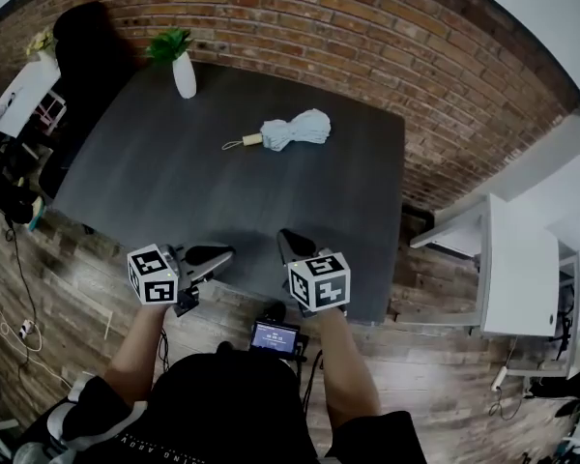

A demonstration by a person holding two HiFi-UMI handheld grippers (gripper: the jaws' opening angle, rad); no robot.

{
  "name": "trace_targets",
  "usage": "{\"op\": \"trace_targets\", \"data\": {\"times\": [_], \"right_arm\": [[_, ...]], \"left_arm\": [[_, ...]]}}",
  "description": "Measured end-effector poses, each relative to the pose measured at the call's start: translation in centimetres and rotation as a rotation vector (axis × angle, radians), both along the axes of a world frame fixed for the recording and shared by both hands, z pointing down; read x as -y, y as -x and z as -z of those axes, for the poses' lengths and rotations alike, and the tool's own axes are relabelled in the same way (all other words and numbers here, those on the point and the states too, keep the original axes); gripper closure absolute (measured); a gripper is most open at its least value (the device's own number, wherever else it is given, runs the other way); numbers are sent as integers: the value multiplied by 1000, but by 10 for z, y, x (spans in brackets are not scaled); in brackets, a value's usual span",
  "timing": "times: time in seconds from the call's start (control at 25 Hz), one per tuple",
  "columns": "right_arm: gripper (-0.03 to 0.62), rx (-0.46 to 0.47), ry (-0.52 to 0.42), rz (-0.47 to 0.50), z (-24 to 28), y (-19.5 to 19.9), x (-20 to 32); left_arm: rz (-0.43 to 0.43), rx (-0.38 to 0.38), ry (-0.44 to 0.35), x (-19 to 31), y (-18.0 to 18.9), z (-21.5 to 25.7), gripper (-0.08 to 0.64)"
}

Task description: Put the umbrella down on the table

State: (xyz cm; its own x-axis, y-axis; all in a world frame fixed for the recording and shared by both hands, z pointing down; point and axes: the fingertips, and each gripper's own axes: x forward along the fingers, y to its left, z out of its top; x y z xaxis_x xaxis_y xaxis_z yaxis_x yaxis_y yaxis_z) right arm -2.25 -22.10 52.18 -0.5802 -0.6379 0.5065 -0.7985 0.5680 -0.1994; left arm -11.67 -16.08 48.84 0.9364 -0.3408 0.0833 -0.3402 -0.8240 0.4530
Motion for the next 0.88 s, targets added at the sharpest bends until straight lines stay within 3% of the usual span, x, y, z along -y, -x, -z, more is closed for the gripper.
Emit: {"op": "trace_targets", "data": {"times": [0.48,0.68,0.88], "right_arm": [[583,-43,-44,-53,5,50,-104],[583,-114,-63,-79,2,41,-140],[583,-115,-59,-100,1,28,-164]], "left_arm": [[8,34,-18,-95,47,-18,557],[19,38,-10,-117,49,-22,557],[13,22,6,-132,42,-24,557]]}}
